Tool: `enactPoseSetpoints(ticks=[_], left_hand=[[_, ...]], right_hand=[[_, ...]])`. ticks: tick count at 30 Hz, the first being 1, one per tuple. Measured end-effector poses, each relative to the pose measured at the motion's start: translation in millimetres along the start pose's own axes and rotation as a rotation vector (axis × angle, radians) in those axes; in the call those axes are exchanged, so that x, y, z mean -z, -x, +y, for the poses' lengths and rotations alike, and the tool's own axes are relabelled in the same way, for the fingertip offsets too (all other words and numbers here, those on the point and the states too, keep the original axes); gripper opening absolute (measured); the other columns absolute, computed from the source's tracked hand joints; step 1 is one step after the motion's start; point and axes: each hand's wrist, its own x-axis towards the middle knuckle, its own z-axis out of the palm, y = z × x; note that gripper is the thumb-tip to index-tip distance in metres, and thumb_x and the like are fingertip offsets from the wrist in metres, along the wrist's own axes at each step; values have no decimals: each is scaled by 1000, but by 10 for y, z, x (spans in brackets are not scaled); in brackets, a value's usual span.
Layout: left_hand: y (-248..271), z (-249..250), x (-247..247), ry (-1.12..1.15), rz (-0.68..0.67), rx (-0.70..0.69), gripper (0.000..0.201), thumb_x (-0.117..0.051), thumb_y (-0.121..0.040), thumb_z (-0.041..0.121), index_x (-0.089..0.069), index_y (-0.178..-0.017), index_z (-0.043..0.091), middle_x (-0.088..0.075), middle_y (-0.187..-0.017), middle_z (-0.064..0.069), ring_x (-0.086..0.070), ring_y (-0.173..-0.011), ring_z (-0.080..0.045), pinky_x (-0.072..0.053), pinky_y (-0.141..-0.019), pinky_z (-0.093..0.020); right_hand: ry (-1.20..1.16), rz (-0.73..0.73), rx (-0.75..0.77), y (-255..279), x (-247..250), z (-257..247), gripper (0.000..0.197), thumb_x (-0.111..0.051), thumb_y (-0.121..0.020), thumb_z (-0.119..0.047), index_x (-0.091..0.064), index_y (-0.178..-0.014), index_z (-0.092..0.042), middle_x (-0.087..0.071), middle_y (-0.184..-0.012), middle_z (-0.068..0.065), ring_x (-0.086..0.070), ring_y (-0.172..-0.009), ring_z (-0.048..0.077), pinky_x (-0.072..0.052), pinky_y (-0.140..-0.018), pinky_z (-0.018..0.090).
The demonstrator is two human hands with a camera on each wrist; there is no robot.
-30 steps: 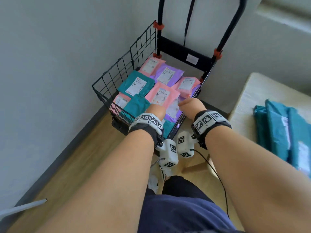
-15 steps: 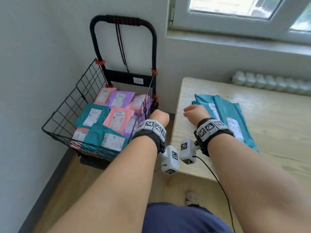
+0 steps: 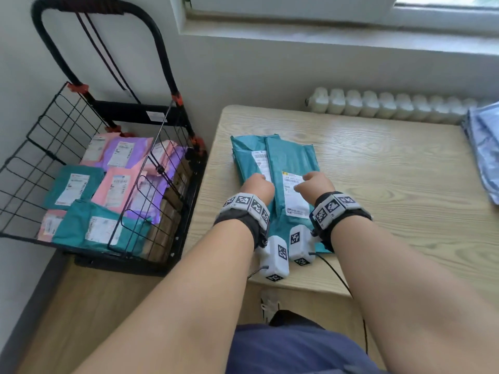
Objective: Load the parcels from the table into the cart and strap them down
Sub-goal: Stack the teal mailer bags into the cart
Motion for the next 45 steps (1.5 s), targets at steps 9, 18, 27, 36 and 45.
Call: enactPoseSetpoints(ticks=[9,18,27,36,45], left_hand=[[-197,124,-577,-133,69,138,37,-46,-86,4,-54,-121,-5,-60,-120,-23,-58,-111,-36,-50,-86,-41],[-342,202,-751,-35,96,173,7,-63,-83,11,-59,-78,6,-63,-83,-10,-56,-74,-27,-43,-64,-27],[-345,346,-512,63,138,150,30,-52,-86,3,-39,-60,12,-38,-62,-2,-39,-66,-23,-31,-54,-25],[-90,-21,244,212,301,78,15,-50,-90,4,-55,-78,13,-48,-67,-1,-46,-69,-24,-34,-47,-23],[206,-1174,1206,329,533,228,9,-56,-81,12,-63,-76,14,-67,-85,-13,-56,-74,-26,-49,-69,-33]], right_hand=[[-89,-129,-165,-343,49,590,52,-66,-86,-13,-47,-134,-4,-55,-133,12,-54,-121,28,-39,-87,28],[-84,-188,-141,-503,102,738,37,-62,-87,-9,-55,-123,-4,-62,-117,10,-59,-110,27,-43,-83,28],[-147,-65,-128,-462,318,606,22,-51,-88,-18,-61,-103,-7,-66,-99,13,-62,-92,31,-49,-79,34],[-150,-5,105,-205,264,-250,28,-45,-82,-4,-69,-97,-6,-67,-90,12,-58,-78,27,-47,-71,31],[-29,-74,354,386,-661,-1354,34,-47,-82,-2,-70,-106,-11,-69,-104,12,-62,-100,31,-48,-82,30]])
